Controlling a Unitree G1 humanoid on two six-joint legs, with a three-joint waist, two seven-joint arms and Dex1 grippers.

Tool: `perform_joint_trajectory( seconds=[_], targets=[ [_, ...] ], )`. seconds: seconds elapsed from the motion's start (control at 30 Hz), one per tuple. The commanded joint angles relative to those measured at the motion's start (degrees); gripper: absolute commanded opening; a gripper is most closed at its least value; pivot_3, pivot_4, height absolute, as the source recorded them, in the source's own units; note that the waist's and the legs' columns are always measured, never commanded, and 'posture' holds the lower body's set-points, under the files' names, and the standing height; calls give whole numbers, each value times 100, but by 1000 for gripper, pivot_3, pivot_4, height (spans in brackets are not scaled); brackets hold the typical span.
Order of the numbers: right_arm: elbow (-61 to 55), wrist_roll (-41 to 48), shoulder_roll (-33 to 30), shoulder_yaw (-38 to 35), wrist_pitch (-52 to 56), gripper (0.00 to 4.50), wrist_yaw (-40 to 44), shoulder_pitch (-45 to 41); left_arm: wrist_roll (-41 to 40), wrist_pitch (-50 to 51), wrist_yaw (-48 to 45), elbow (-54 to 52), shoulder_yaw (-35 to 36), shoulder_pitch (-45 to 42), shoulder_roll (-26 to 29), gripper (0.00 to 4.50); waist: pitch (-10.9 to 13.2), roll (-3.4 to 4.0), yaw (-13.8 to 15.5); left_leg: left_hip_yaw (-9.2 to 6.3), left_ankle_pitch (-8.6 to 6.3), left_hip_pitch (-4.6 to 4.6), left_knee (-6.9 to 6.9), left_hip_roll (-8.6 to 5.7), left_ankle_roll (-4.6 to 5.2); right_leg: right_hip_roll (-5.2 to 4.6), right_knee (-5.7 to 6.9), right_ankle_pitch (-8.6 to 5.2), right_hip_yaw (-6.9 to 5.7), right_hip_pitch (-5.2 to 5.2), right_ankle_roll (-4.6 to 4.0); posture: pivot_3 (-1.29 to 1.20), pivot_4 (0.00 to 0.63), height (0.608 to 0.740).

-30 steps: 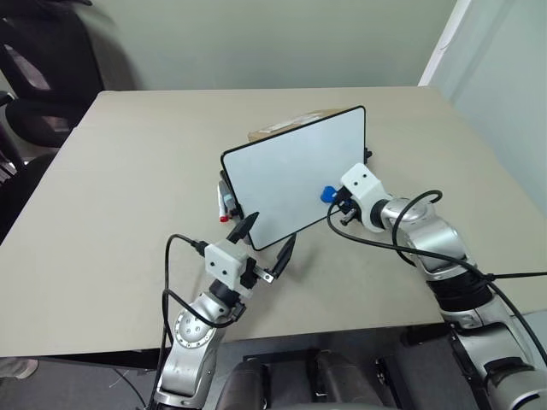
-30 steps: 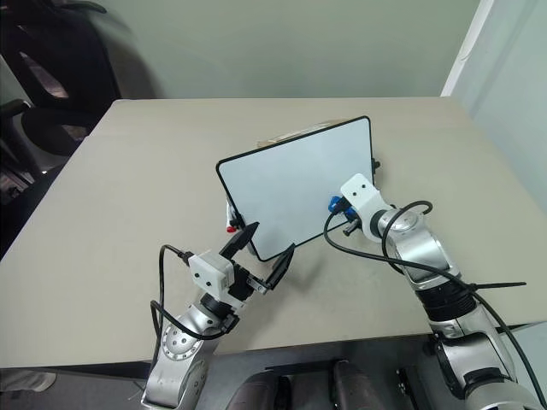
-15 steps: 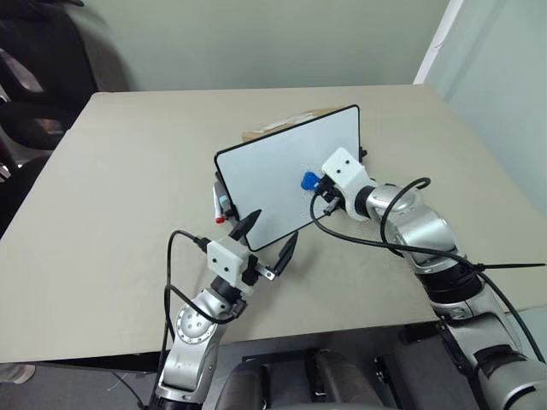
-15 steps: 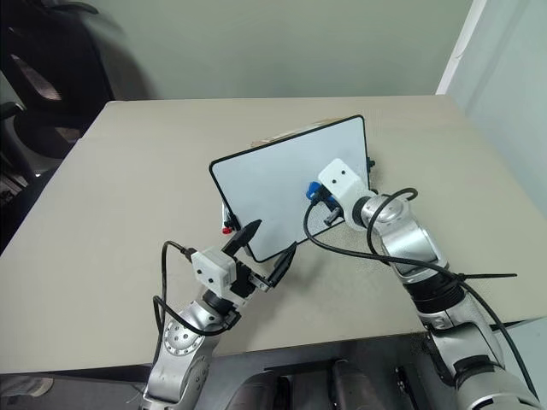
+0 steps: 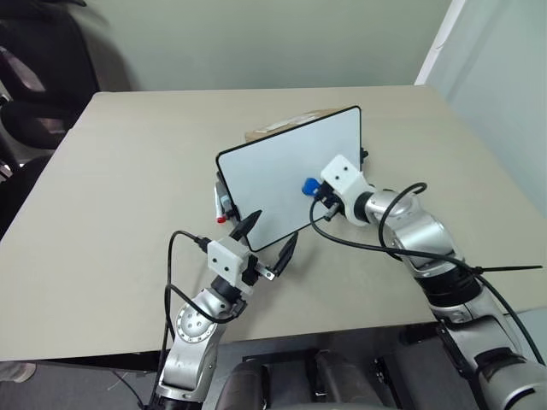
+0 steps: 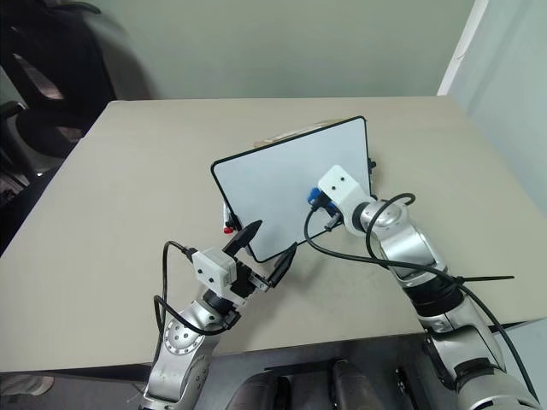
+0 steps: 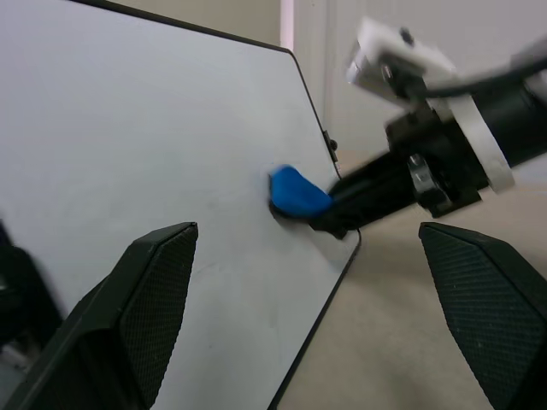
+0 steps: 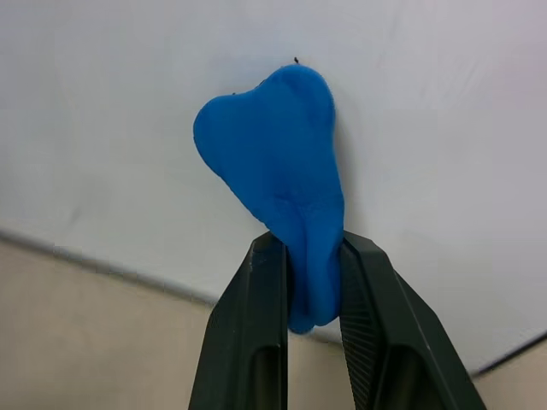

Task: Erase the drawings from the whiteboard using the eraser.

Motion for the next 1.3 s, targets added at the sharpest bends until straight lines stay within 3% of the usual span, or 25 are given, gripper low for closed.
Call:
perform_joint_trajectory(
  seconds=[0.03, 0.3, 0.57, 0.8, 0.9, 1.13, 1.3],
  targets=[
    [-136, -52, -190, 13, 192, 691, 59, 161, -26, -88, -21, -53, -22, -48, -29, 4500, 0, 0, 15, 0, 0, 0, 1, 0, 1, 0, 0, 0, 0, 2, 1, 0, 150, 740],
    [-470, 17, -617, -284, 509, 691, 90, 337, 11, -157, -59, 132, -67, -165, -61, 4500, 0, 0, 24, 0, 0, -2, -6, 0, 0, 0, 1, -3, 0, 1, 4, 0, 150, 740],
    [-1196, 419, -1387, -1515, 1229, 691, 239, 902, 65, -197, -51, 209, -104, -193, -107, 4500, 0, 0, 96, 1, -5, -5, -1, 0, 8, 0, -4, -25, 0, 11, 10, 0, 150, 740],
    [-1277, 717, -1293, -1877, 1510, 691, 182, 1360, 70, -193, -50, 179, -117, -154, -111, 4500, 0, 0, 97, 2, -4, -3, -6, 0, 6, 0, 1, -36, 0, 7, 36, 0, 150, 740],
    [-1253, 743, -1260, -1830, 1482, 1469, 118, 1423, 42, -196, -66, 182, -100, -147, -105, 4500, 0, 0, 98, 2, -3, -2, -5, 0, 5, 1, 1, -35, 0, 7, 39, 0, 150, 740],
    [-1700, 803, -1534, -2026, 1059, 3909, 170, 1861, -34, -159, -36, 63, 5, -74, -69, 4500, 0, 0, 145, 2, -7, -3, -1, 0, 10, 0, -2, -38, 0, 11, 40, 0, 150, 740],
    [-2703, 1291, -1437, -2730, -22, 3909, 586, 2572, -237, -114, -31, -113, 168, -30, -25, 4500, 0, 0, 149, 2, -9, -3, -5, -1, 8, 1, -1, -42, 0, 10, 36, 0, 150, 740]
  ],
)
